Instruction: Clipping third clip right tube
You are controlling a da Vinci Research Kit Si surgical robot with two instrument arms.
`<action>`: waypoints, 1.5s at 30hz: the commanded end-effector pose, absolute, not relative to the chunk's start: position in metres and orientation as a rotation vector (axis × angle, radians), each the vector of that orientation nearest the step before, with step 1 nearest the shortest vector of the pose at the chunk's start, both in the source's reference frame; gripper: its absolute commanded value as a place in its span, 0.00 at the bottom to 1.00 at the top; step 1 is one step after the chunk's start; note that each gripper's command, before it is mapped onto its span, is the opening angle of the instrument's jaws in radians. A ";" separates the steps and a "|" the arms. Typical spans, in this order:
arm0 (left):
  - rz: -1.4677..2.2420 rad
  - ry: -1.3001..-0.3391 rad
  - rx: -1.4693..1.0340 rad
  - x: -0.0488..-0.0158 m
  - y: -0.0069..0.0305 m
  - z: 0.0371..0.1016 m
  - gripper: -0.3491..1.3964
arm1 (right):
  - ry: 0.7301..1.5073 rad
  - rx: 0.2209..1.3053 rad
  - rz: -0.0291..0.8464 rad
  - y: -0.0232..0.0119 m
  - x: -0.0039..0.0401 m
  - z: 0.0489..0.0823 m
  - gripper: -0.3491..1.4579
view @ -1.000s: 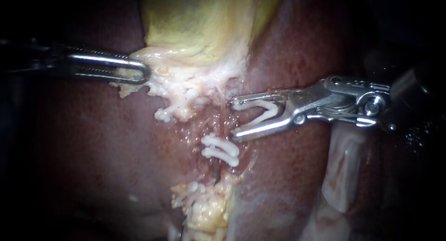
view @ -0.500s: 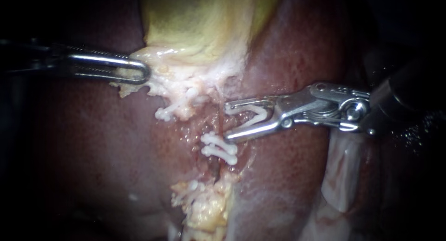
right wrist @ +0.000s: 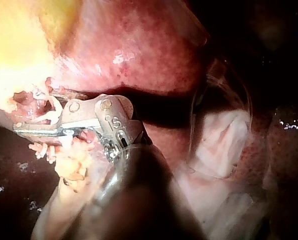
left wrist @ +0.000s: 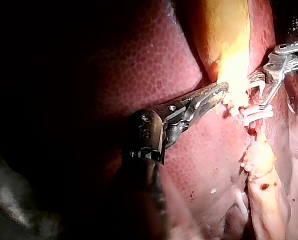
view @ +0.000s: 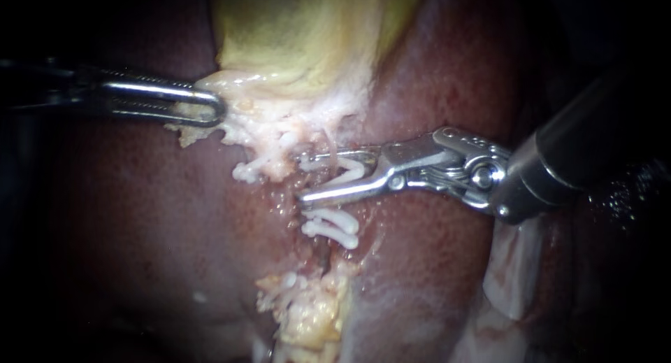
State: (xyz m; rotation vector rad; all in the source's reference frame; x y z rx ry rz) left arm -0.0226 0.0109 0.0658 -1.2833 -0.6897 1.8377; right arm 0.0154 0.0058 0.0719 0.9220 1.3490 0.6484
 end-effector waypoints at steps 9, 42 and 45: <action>1.838 -0.690 -1.283 -0.0226 0.0109 0.0659 0.00 | 1.396 0.969 0.661 0.0066 0.0151 0.0678 0.46; 1.838 -0.690 -1.283 -0.0226 0.0109 0.0659 0.00 | 1.386 1.127 0.660 0.0076 0.0144 0.0629 0.19; 1.838 -0.690 -1.283 -0.0226 0.0109 0.0659 0.00 | 1.372 1.149 0.682 0.0075 0.0144 0.0630 0.11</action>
